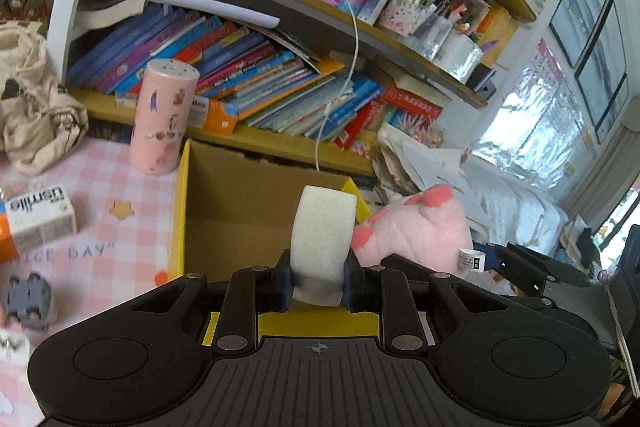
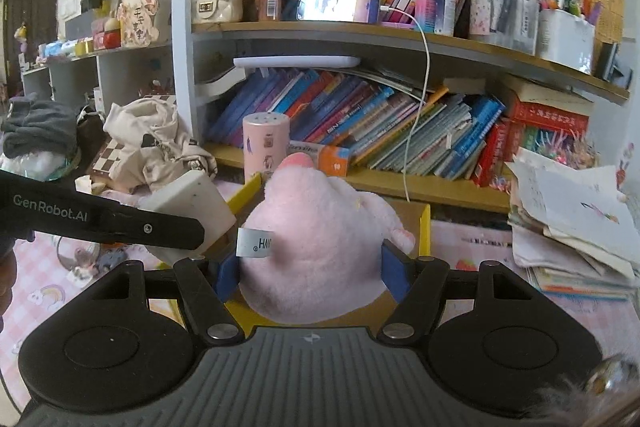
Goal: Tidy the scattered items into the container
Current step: 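Lower the eraser into the yellow box and open the left gripper while the right releases the pig inside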
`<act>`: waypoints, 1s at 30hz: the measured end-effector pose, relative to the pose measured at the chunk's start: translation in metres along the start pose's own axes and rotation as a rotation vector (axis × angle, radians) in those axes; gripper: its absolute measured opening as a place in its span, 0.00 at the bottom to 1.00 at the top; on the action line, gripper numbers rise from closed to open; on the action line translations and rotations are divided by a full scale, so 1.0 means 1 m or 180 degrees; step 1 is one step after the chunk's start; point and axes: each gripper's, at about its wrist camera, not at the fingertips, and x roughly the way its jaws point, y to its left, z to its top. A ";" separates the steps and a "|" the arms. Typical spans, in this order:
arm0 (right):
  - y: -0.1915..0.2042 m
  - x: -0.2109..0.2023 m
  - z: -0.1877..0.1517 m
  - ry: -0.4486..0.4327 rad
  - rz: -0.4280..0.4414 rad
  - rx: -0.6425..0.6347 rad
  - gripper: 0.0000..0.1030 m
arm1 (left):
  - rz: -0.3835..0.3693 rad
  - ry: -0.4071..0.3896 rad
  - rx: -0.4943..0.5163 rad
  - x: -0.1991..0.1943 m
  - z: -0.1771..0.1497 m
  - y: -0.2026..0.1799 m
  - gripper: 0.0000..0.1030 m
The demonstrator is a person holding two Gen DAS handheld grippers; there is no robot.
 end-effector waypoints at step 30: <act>-0.019 0.203 0.005 0.1299 0.0776 -0.2230 0.67 | 0.0942 0.1033 0.1289 0.176 0.028 0.006 0.22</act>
